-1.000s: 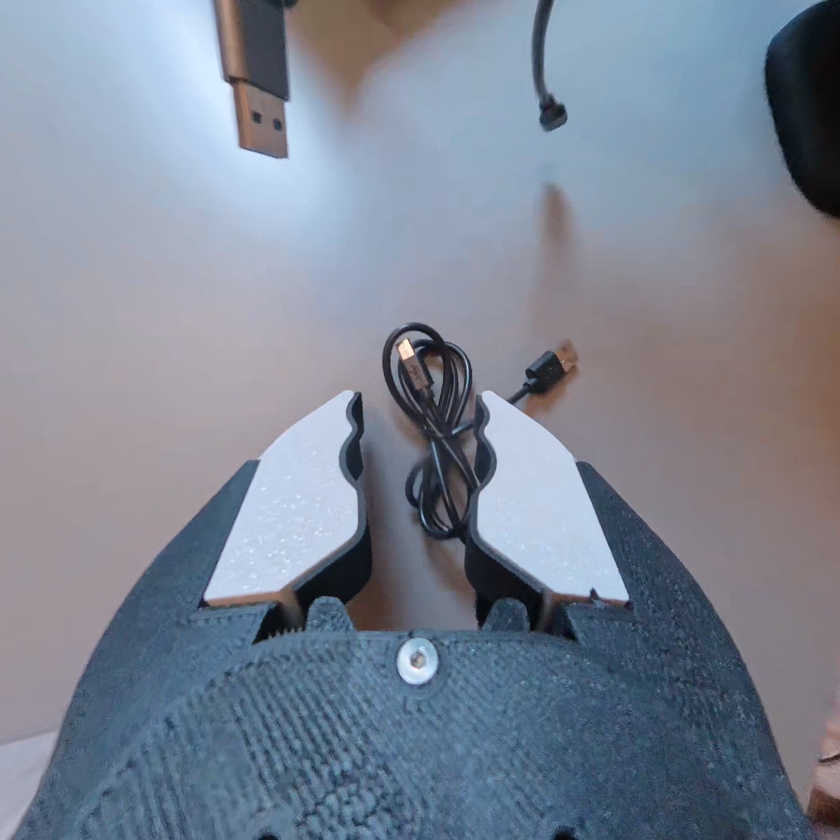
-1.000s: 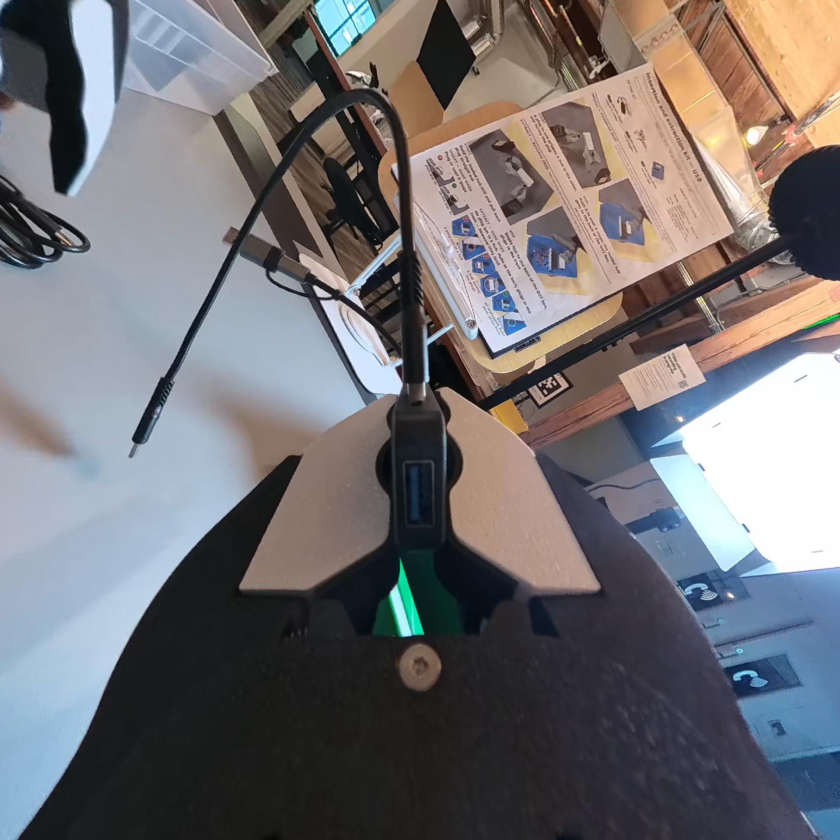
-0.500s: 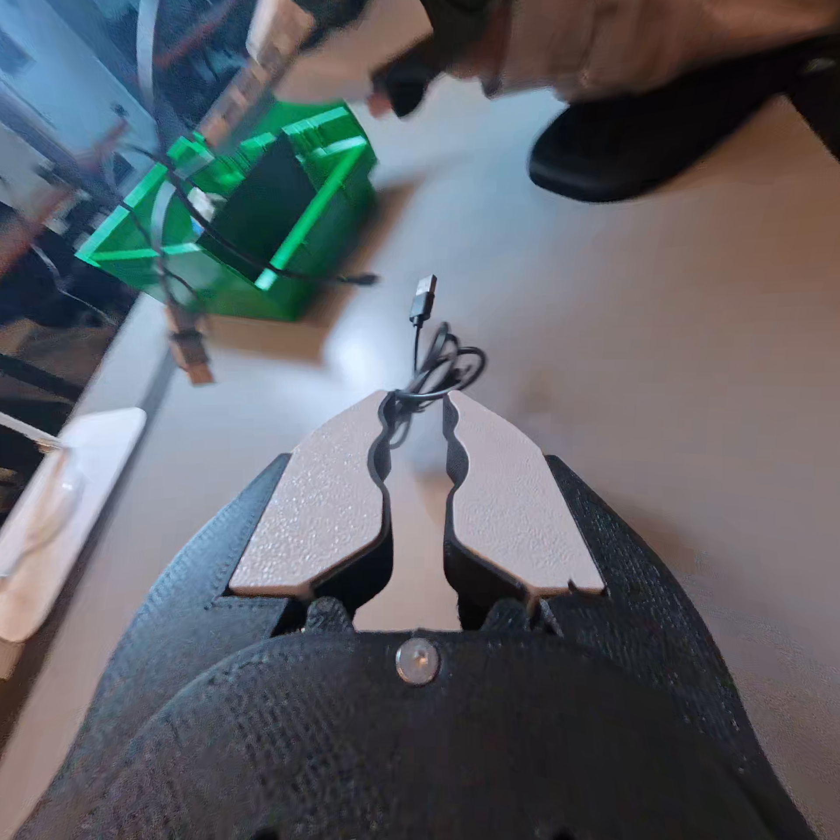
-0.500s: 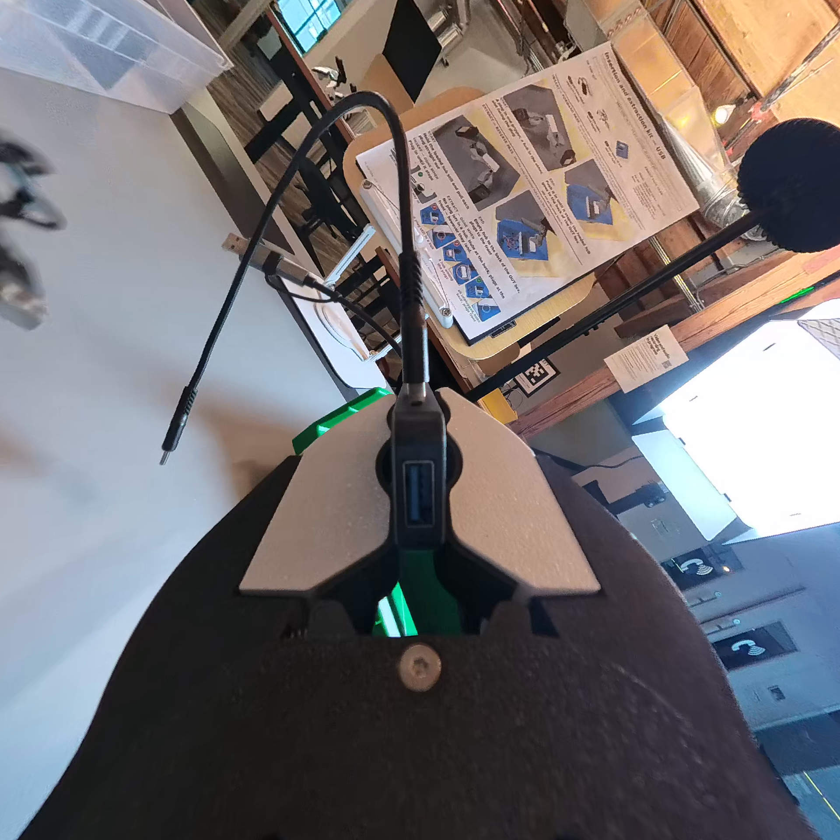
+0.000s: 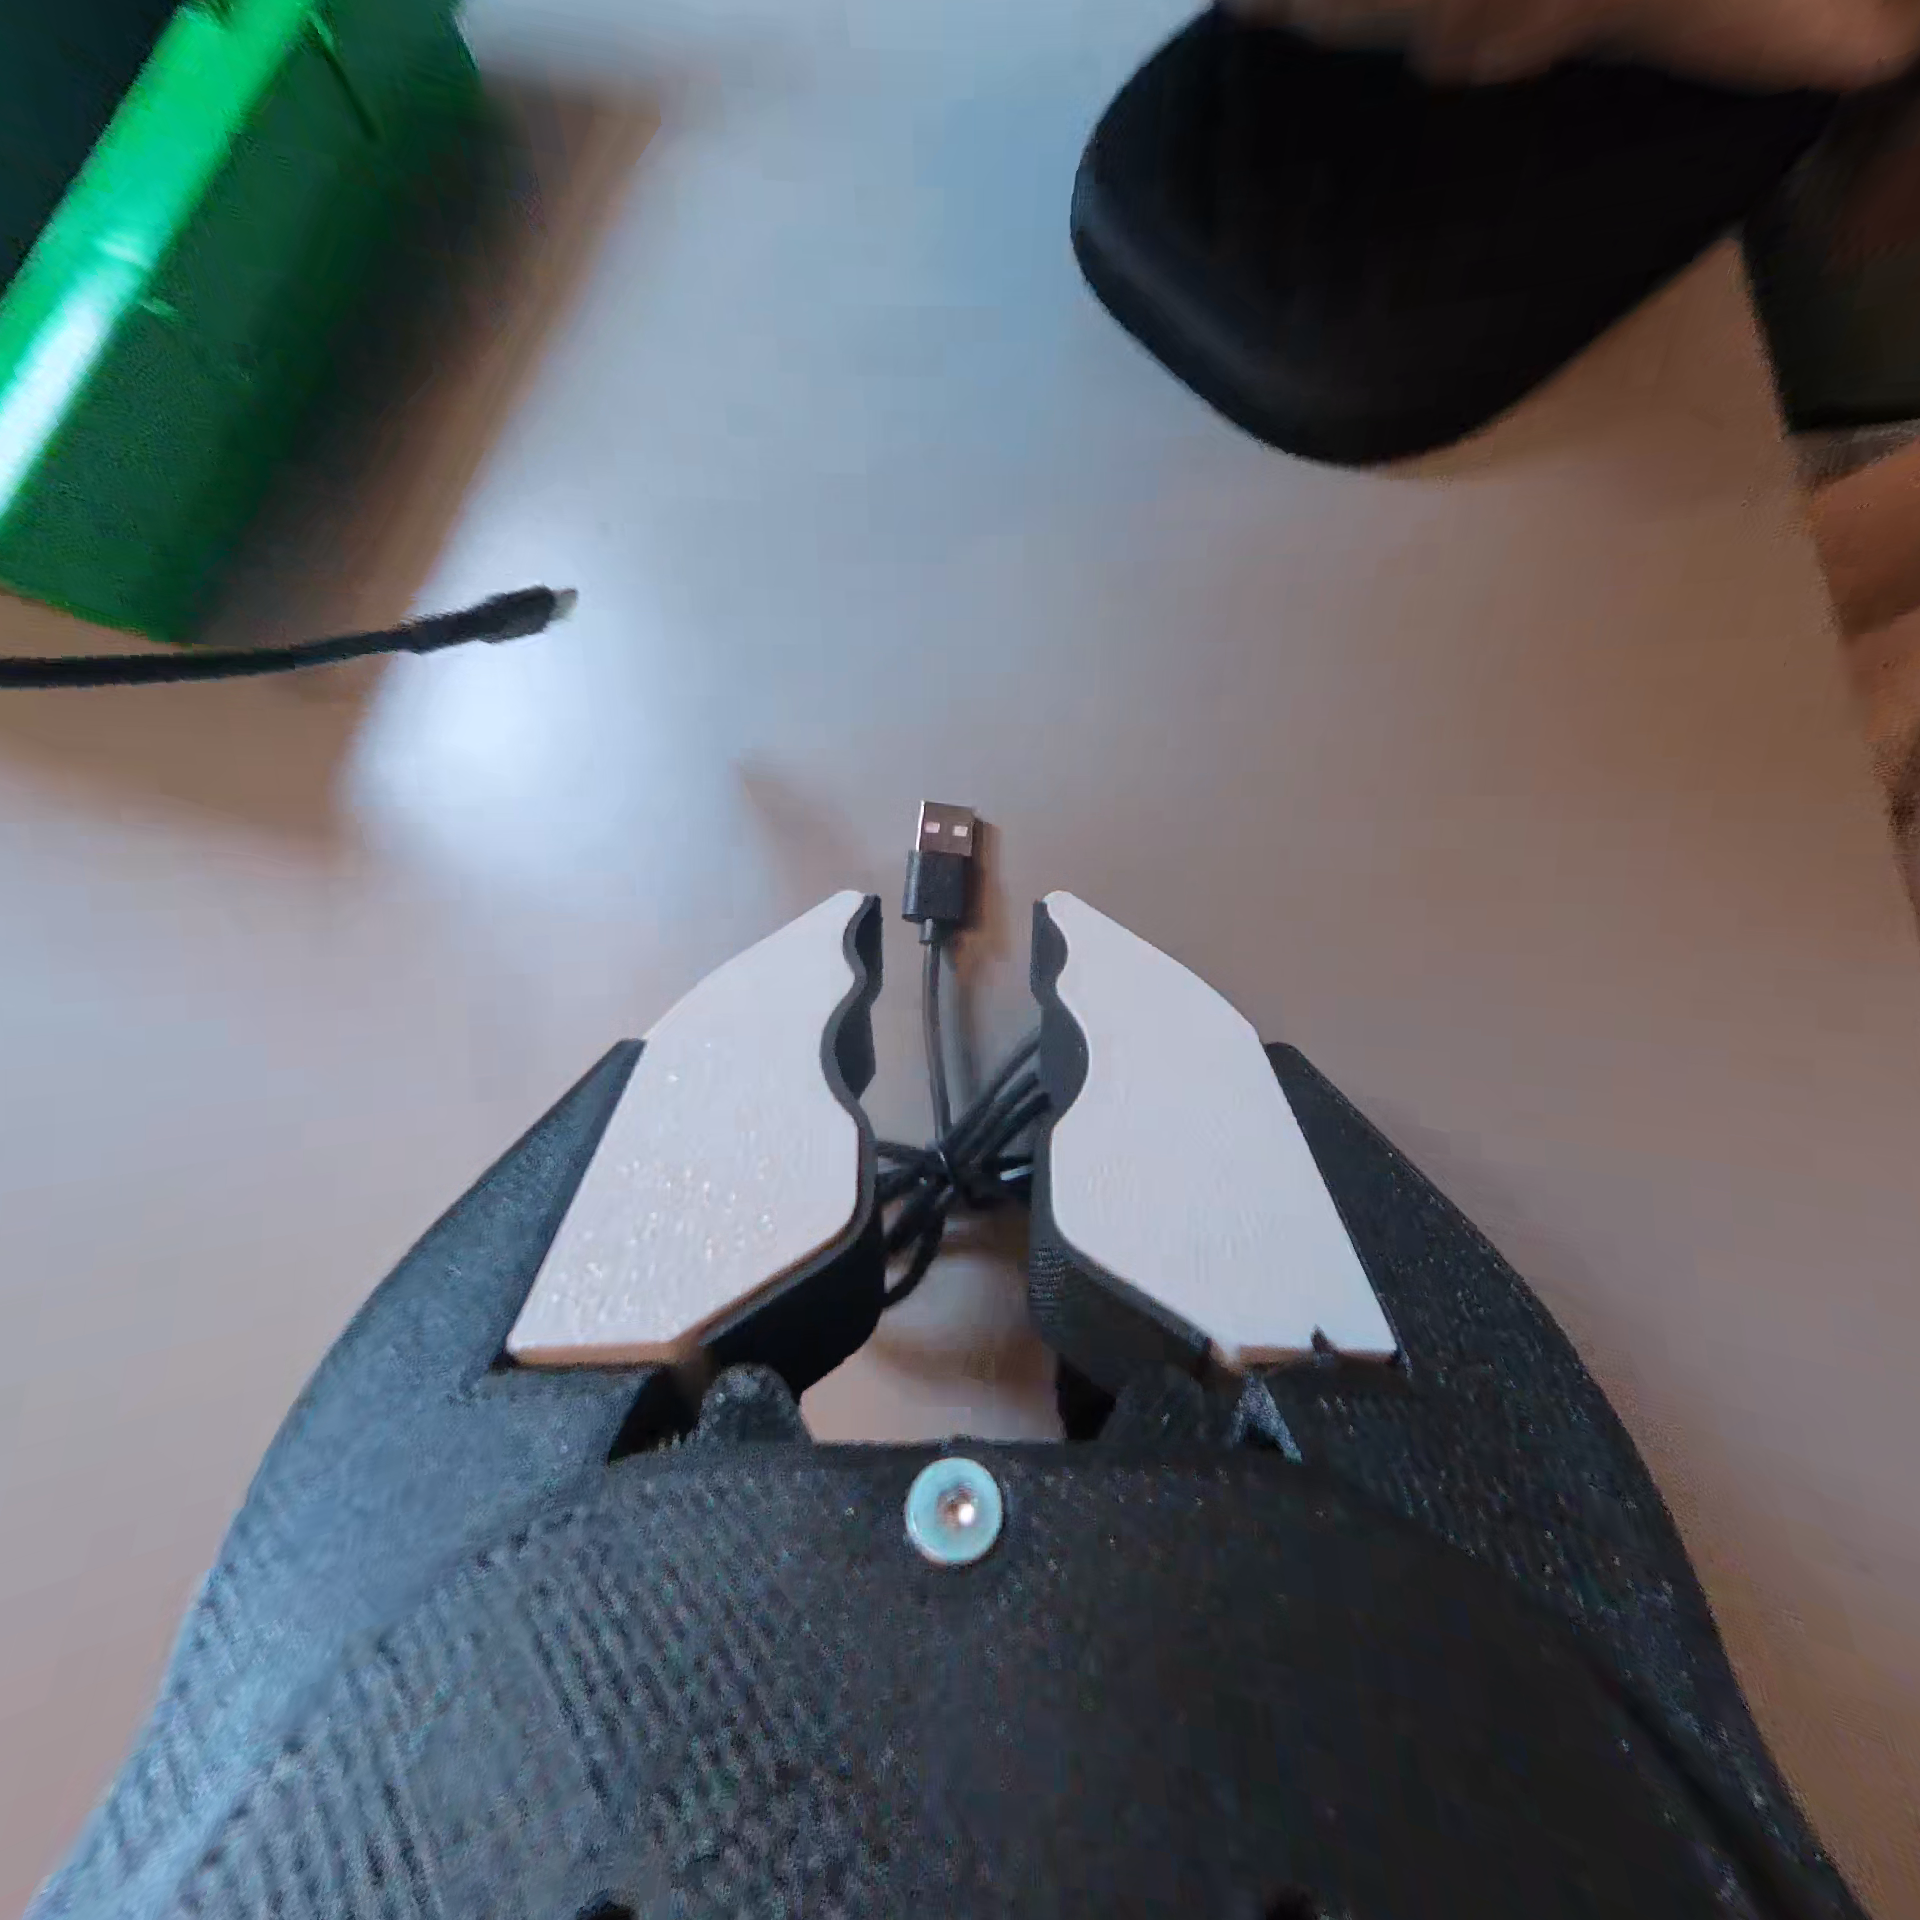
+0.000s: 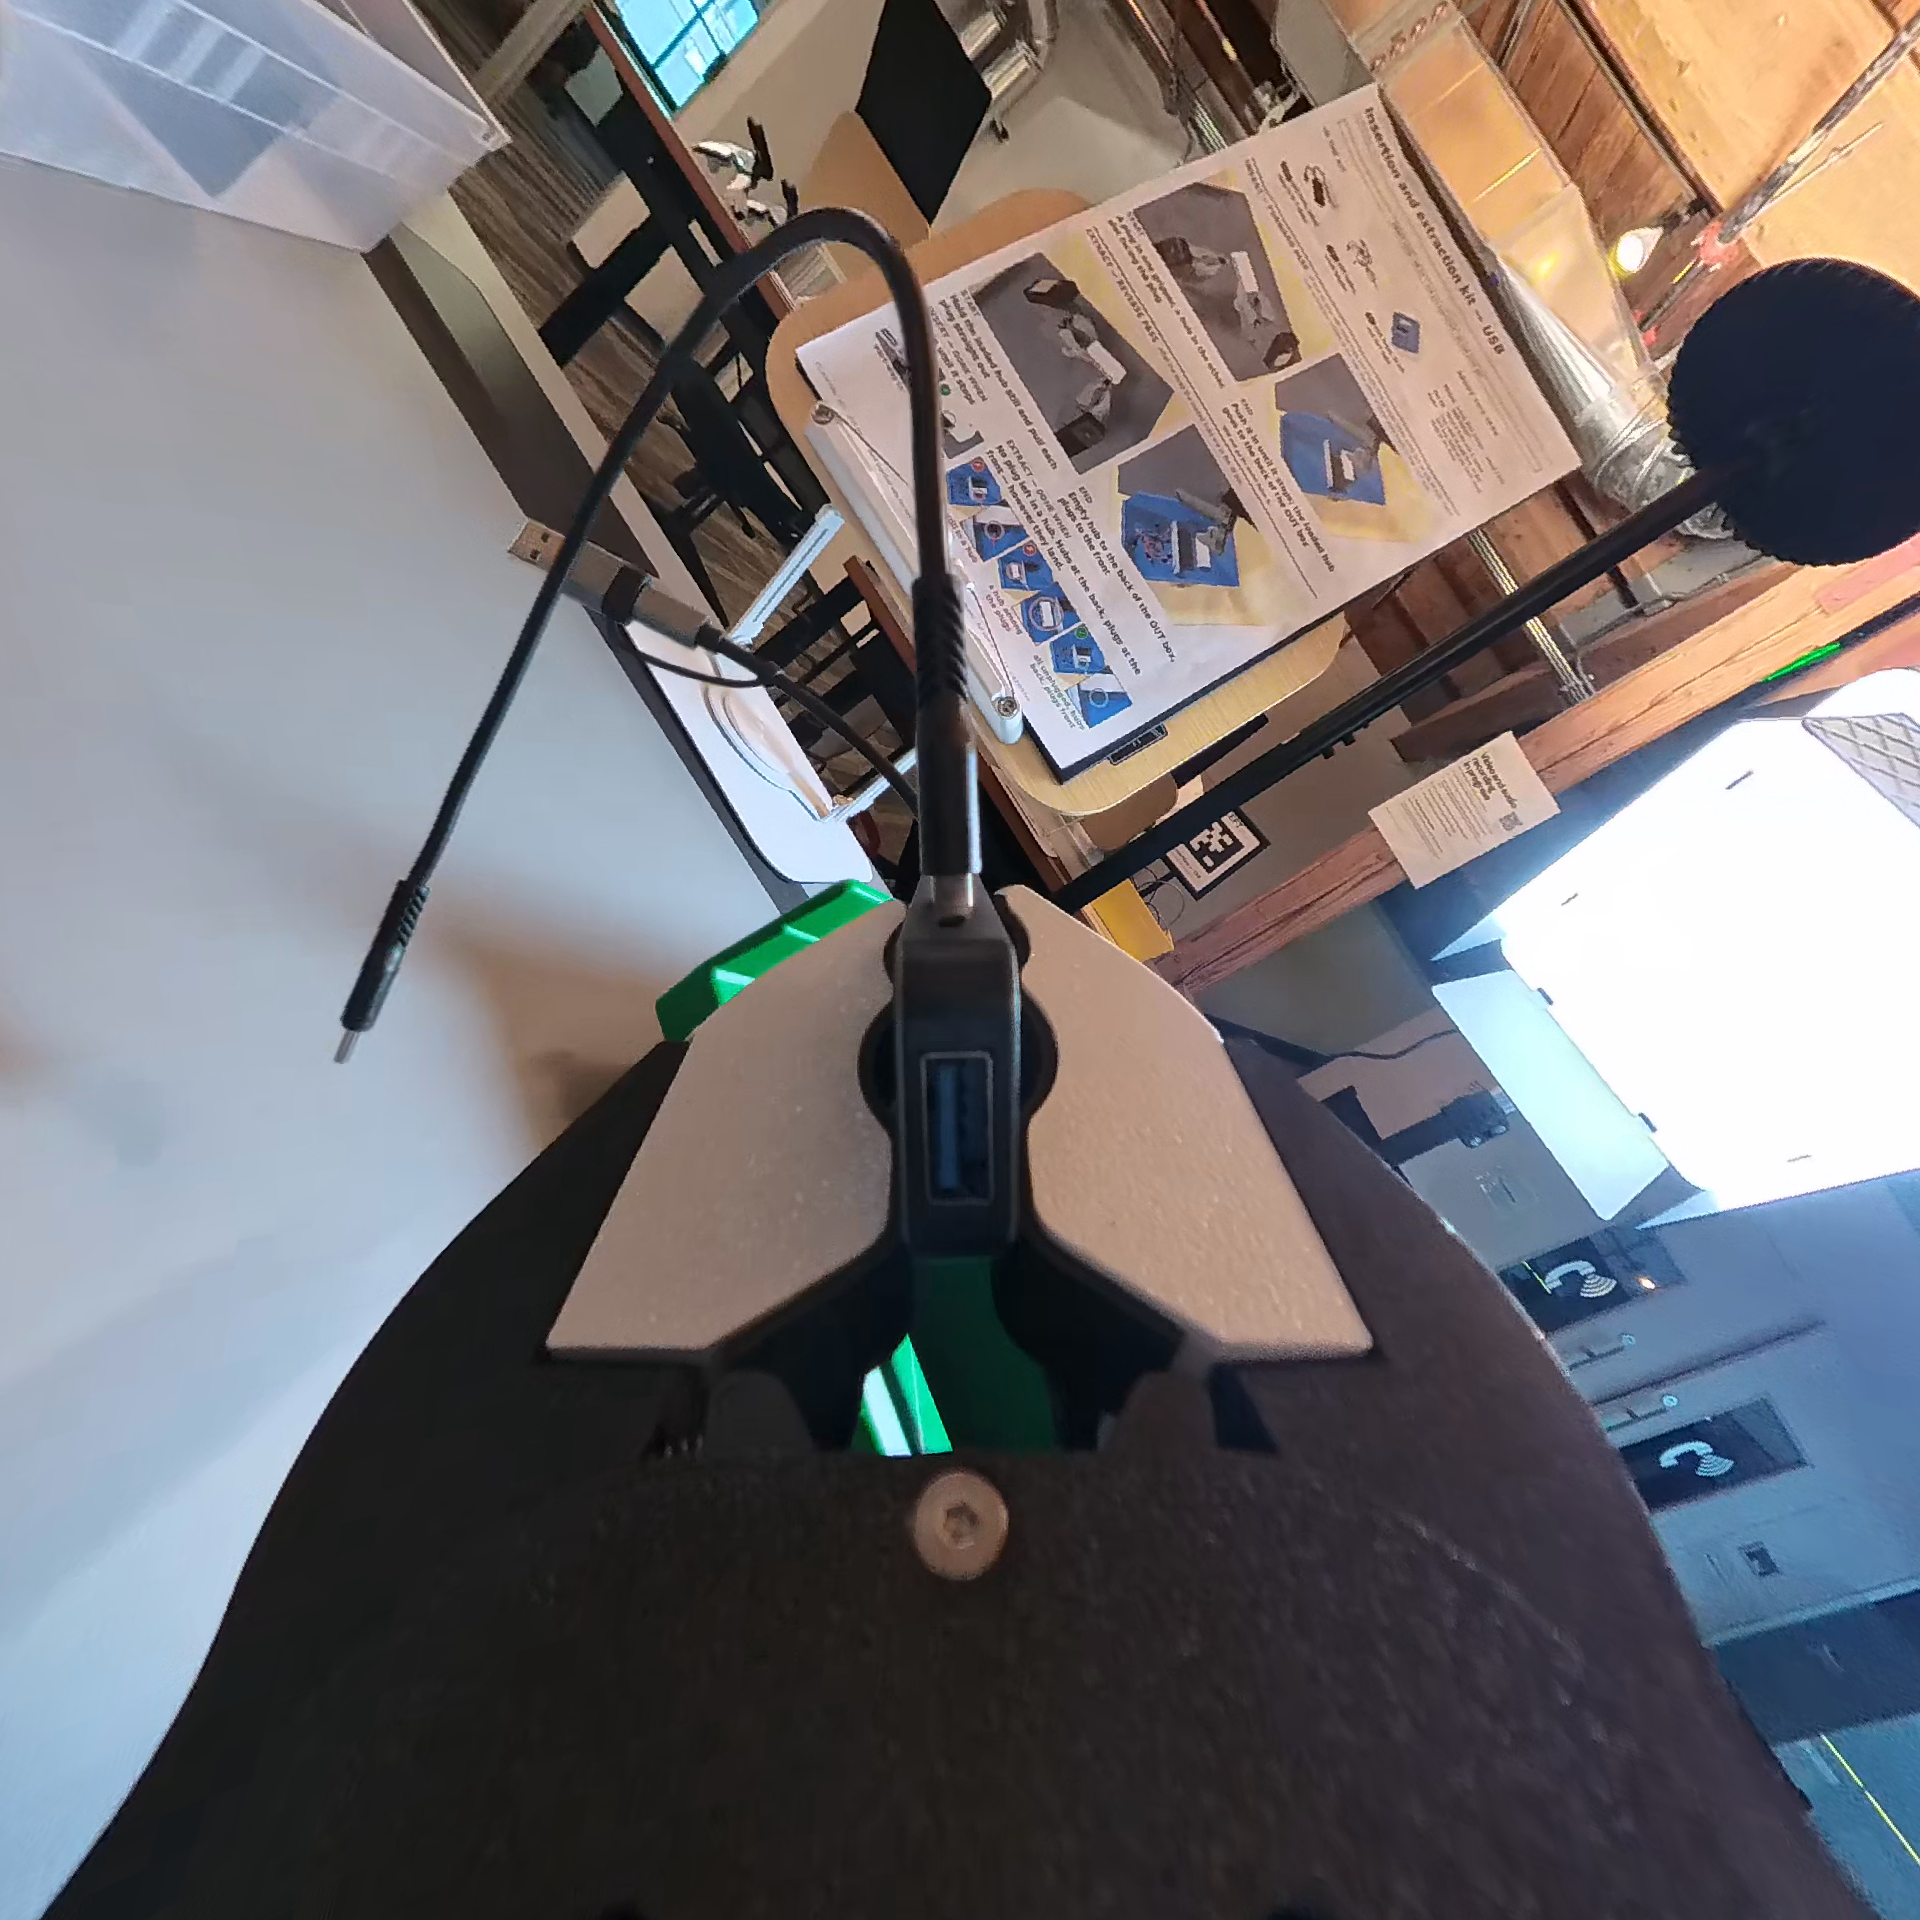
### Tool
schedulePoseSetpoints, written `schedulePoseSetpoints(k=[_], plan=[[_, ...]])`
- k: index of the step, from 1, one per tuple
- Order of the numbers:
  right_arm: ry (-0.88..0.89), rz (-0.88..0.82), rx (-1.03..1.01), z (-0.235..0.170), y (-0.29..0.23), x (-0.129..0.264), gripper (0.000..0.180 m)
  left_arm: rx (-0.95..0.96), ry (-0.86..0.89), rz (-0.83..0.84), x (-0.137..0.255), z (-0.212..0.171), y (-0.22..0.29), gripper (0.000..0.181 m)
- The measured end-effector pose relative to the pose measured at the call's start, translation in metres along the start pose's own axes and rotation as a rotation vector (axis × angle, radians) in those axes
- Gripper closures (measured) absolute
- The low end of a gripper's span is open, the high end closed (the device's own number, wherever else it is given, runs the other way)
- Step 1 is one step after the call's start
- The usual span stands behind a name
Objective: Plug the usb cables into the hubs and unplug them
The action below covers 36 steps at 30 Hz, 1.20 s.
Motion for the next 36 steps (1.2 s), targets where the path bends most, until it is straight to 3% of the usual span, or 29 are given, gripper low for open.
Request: schedulePoseSetpoints(k=[5,15,21,24,27,31,33,36], plan=[[-0.001,-0.005,0.001,-0.002,0.003,0.002,0.167,-0.044,-0.191,-0.071,-0.029,0.0,-0.005,0.156],[0.003,0.022,0.001,-0.001,-0.003,-0.001,0.167,-0.17,-0.289,-0.057,-0.033,0.001,-0.004,0.174],[-0.001,0.029,0.003,-0.001,-0.006,-0.002,0.167,-0.199,-0.3,-0.074,-0.034,0.002,-0.007,0.174],[0.004,0.034,0.018,0.0,-0.008,-0.002,0.167,-0.129,-0.194,-0.081,-0.012,0.002,-0.012,0.174],[0.017,0.052,0.058,0.001,-0.012,-0.003,0.168,-0.054,-0.102,-0.067,0.041,0.008,-0.029,0.175],[0.023,0.081,0.185,0.008,-0.024,-0.005,0.168,0.043,-0.003,0.07,0.113,0.011,-0.056,0.175],[0.025,0.098,0.297,0.016,-0.034,-0.007,0.167,0.092,0.024,0.099,0.124,0.012,-0.062,0.175],[0.041,0.158,0.441,0.031,-0.059,-0.012,0.168,0.112,-0.028,0.061,0.106,0.013,-0.059,0.175]])
Point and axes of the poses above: each gripper's, where its closed fingertips meet, x back along the fingers, z out of its top, y = z × x across the jaws, the point moved 9 cm from there along x, back along the fingers, and after that the axes turned 7 degrees about z, right-handed, at the moved point
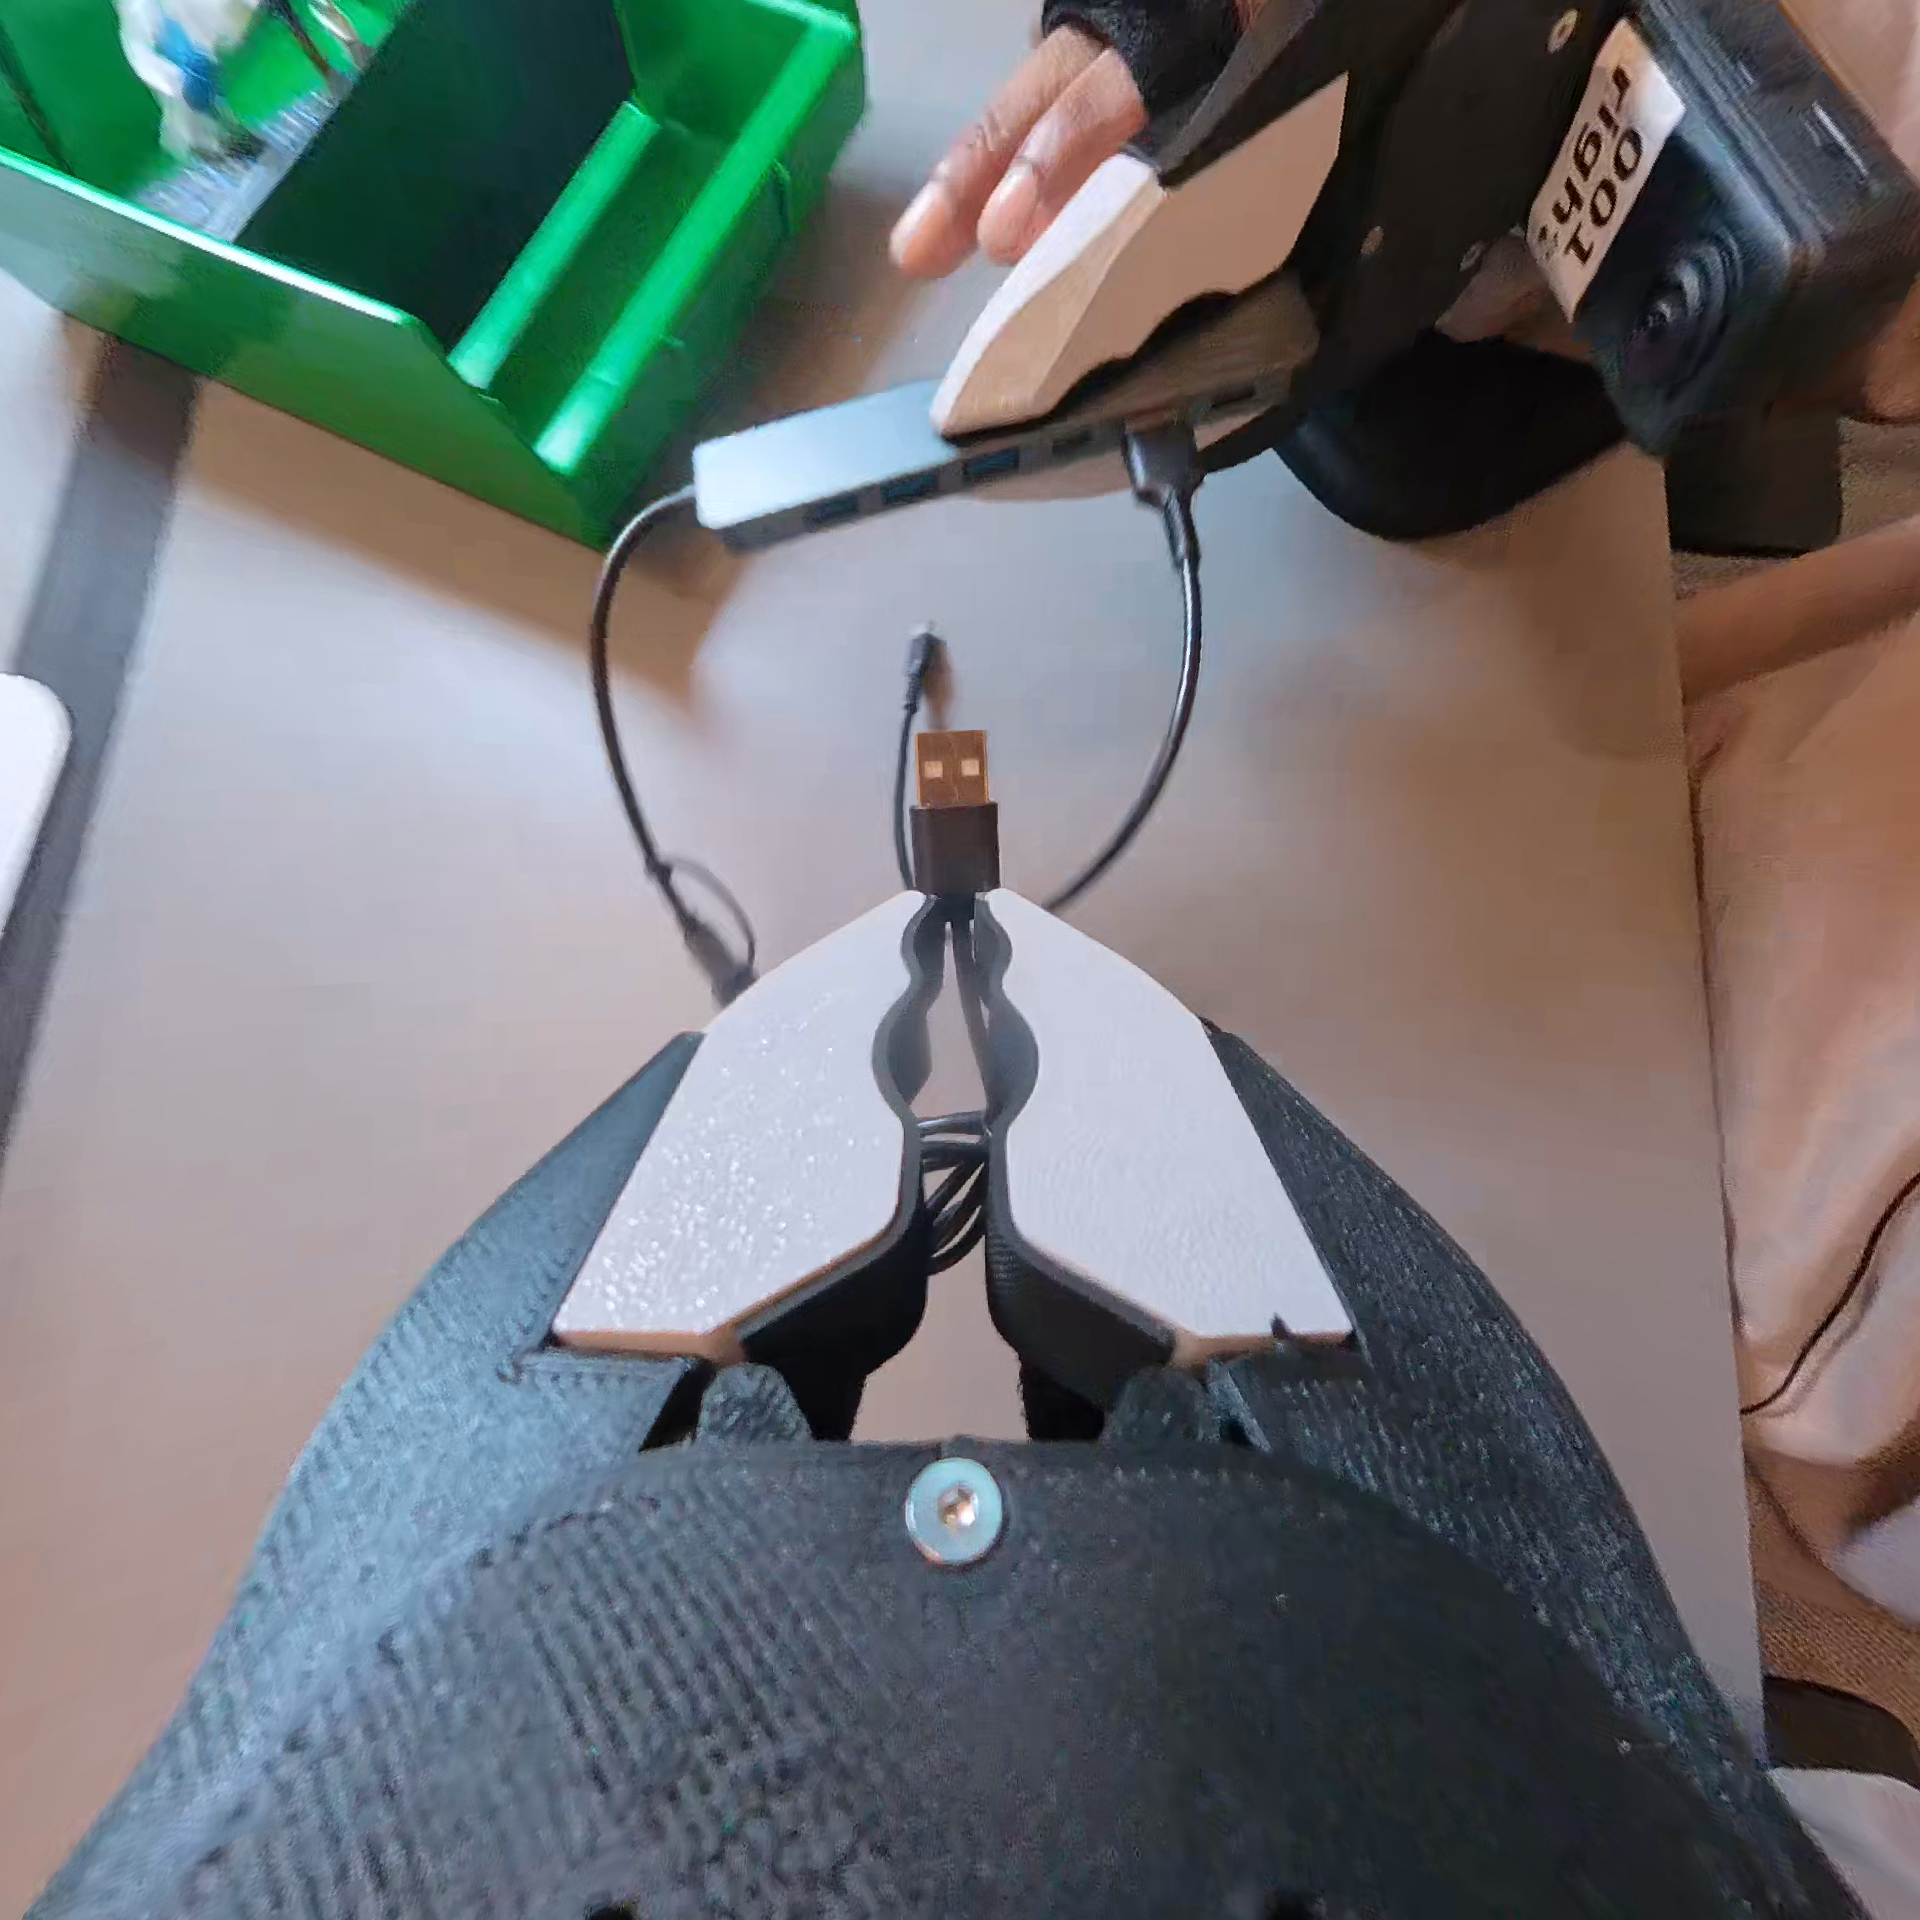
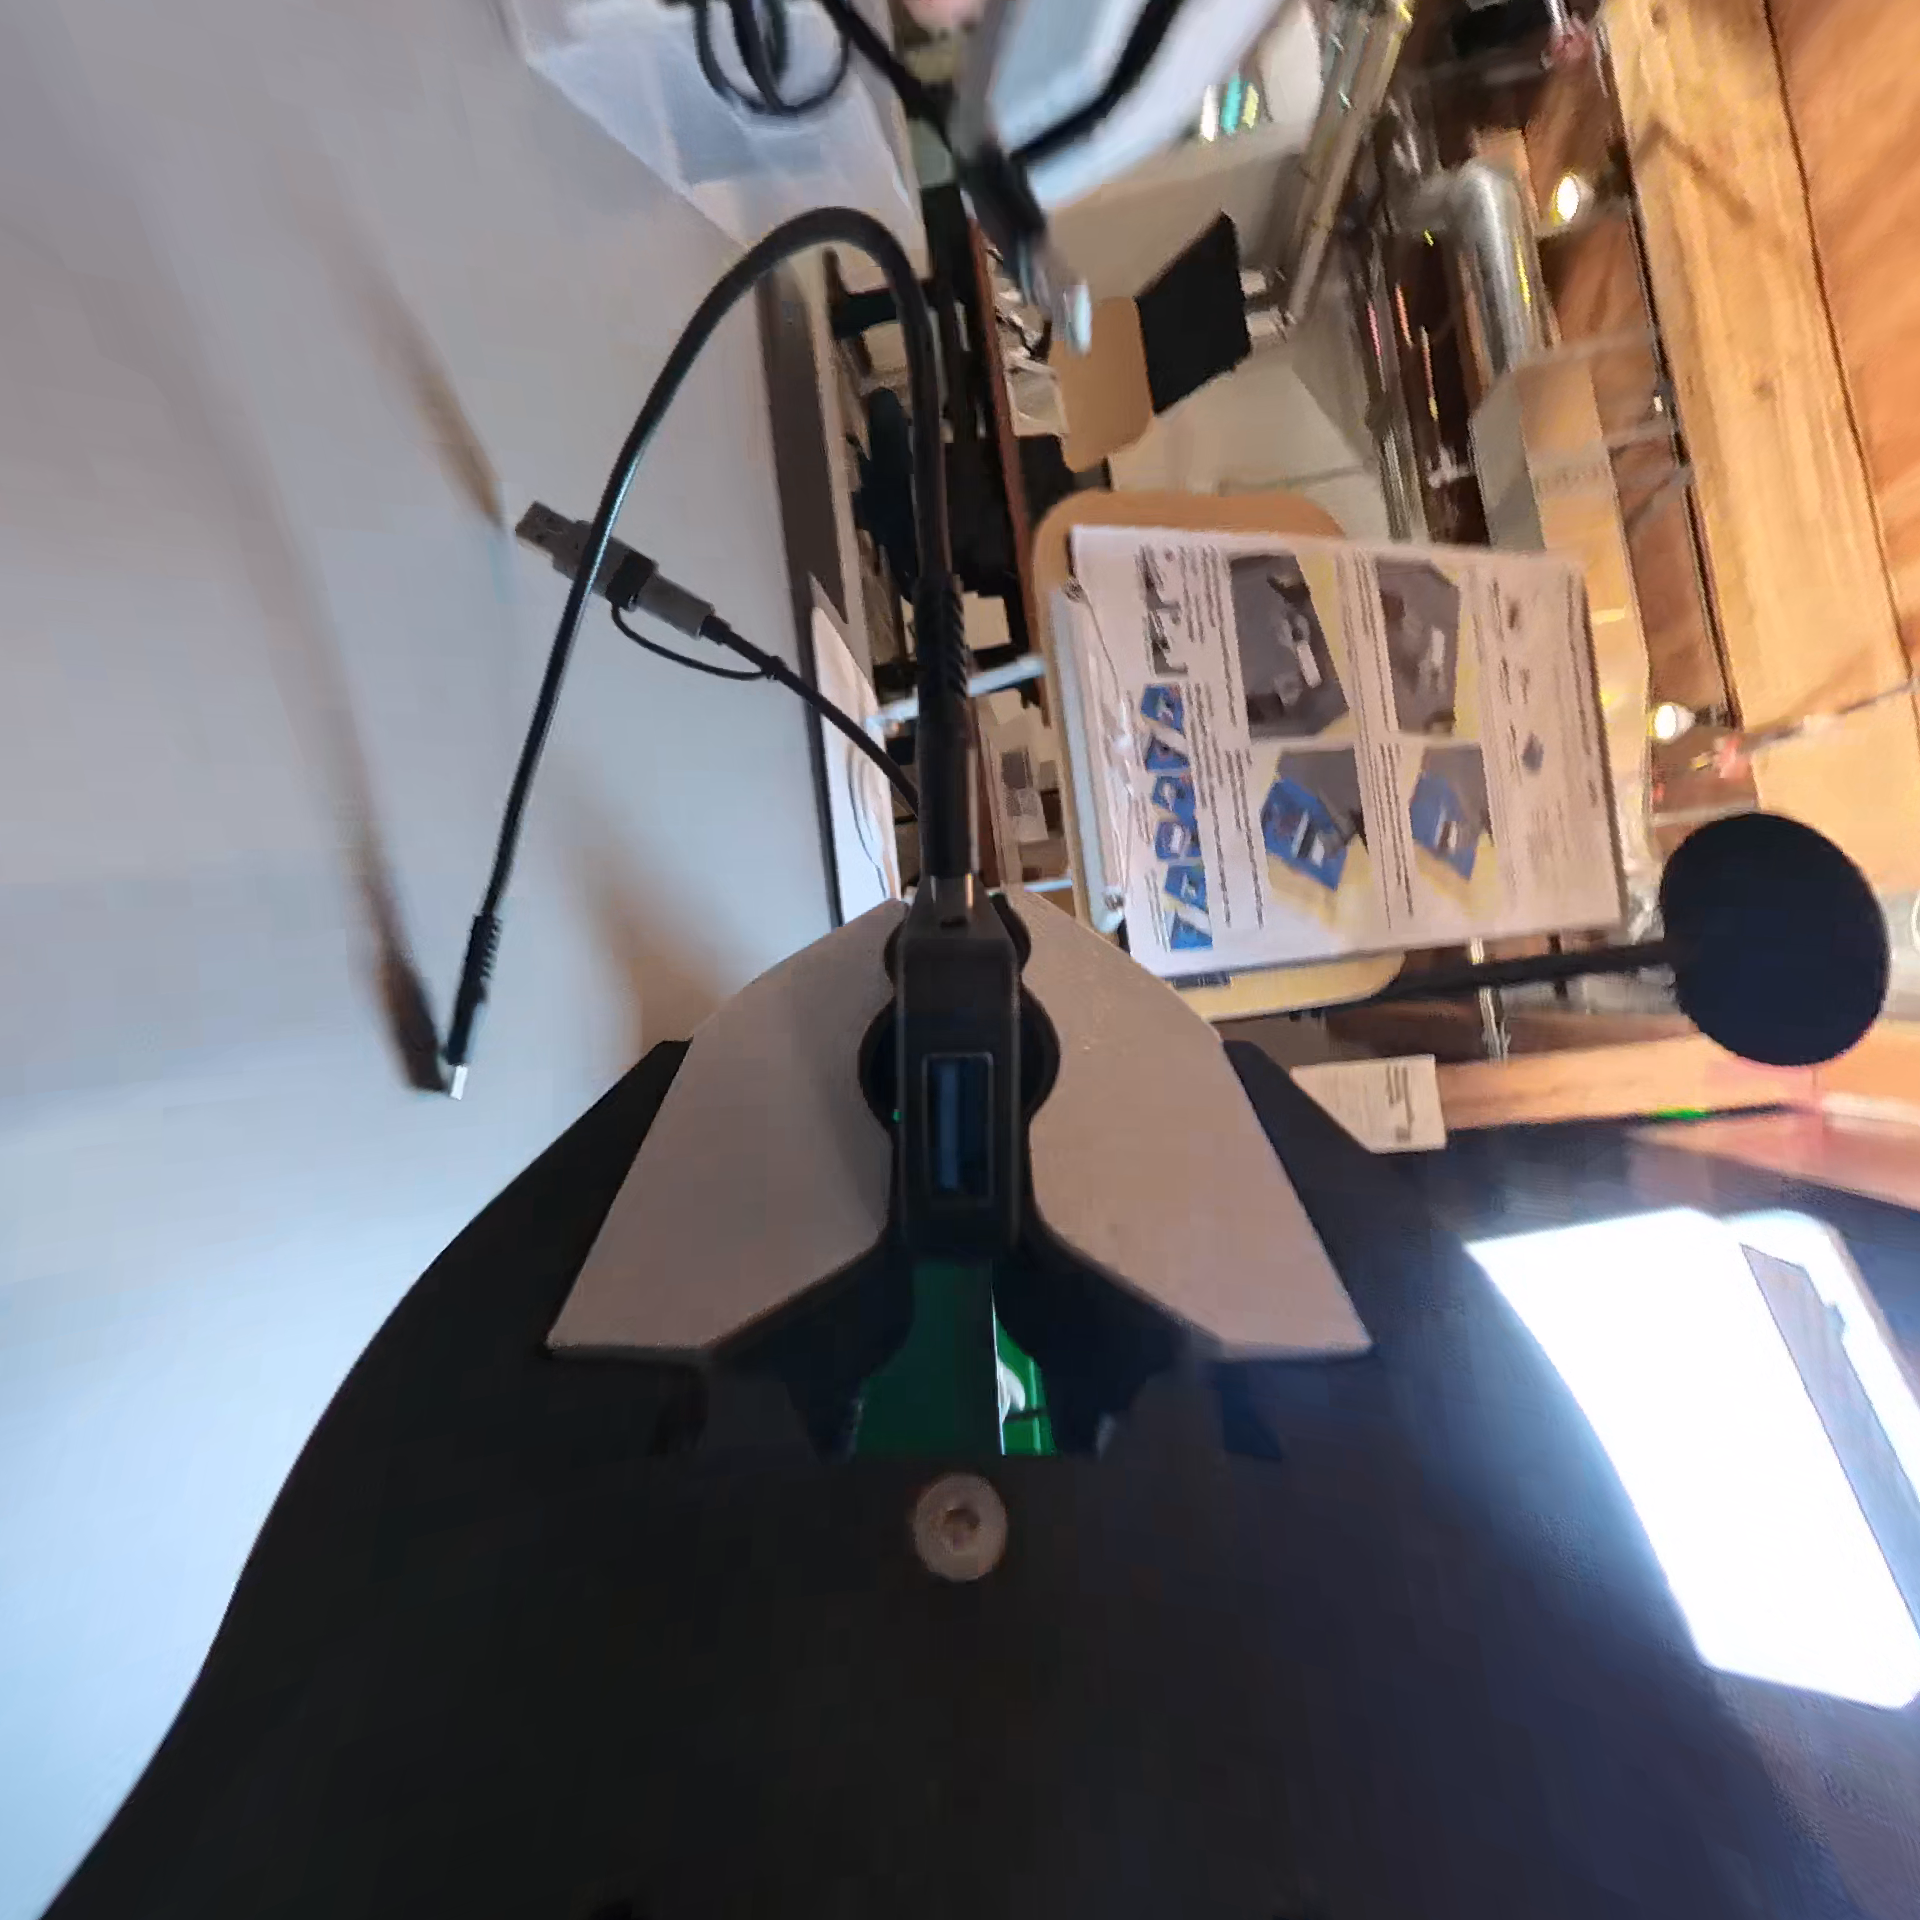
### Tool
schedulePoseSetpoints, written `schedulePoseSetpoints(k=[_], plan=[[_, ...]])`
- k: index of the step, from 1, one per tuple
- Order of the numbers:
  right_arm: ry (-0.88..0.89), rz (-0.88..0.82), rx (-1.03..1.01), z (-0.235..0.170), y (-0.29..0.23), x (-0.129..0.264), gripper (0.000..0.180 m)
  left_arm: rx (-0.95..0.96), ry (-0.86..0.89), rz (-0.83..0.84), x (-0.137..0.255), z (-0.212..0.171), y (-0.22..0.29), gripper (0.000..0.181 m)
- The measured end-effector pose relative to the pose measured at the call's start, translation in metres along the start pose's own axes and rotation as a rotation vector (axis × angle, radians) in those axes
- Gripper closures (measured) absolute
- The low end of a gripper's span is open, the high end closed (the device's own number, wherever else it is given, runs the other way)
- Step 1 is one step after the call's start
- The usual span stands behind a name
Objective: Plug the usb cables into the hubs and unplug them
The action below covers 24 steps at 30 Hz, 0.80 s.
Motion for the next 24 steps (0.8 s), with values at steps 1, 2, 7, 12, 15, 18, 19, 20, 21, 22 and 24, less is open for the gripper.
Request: schedulePoseSetpoints(k=[1,2,7,12,15,18,19,20,21,22,24], plan=[[0.003,0.014,0.036,0.007,-0.005,-0.003,0.167,-0.004,-0.027,-0.025,-0.011,0.001,0.004,0.175],[0.013,0.03,0.062,0.013,-0.01,-0.005,0.167,-0.013,-0.061,-0.049,-0.022,0.002,0.009,0.175],[0.033,0.075,0.132,0.031,-0.023,-0.01,0.168,-0.044,-0.167,-0.131,-0.059,0.004,0.024,0.175],[0.042,0.094,0.161,0.039,-0.029,-0.012,0.168,-0.036,-0.183,-0.143,-0.065,0.003,0.026,0.175],[0.037,0.098,0.165,0.039,-0.031,-0.013,0.167,-0.001,-0.158,-0.179,-0.066,0.004,0.027,0.175],[0.015,0.103,0.183,0.04,-0.033,-0.014,0.168,0.011,-0.185,-0.166,-0.069,0.002,0.026,0.175],[0.002,0.107,0.195,0.04,-0.035,-0.015,0.168,0.017,-0.199,-0.156,-0.07,0.002,0.026,0.175],[-0.012,0.108,0.205,0.04,-0.037,-0.017,0.168,0.032,-0.209,-0.148,-0.071,0.001,0.025,0.175],[-0.025,0.108,0.208,0.04,-0.038,-0.018,0.168,0.053,-0.21,-0.14,-0.072,0.001,0.023,0.175],[-0.043,0.107,0.205,0.039,-0.038,-0.02,0.168,0.074,-0.21,-0.129,-0.072,0.0,0.02,0.175],[-0.046,0.111,0.202,0.042,-0.039,-0.022,0.168,0.091,-0.21,-0.127,-0.073,-0.001,0.018,0.175]])
Point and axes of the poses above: each gripper's, where its closed fingertips meet, x back along the fingers, z out of its top, y = z × x across the jaws, the point moved 9 cm from there along x, back along the fingers, and after that the axes turned 7 degrees about z, right-handed, at the moved point
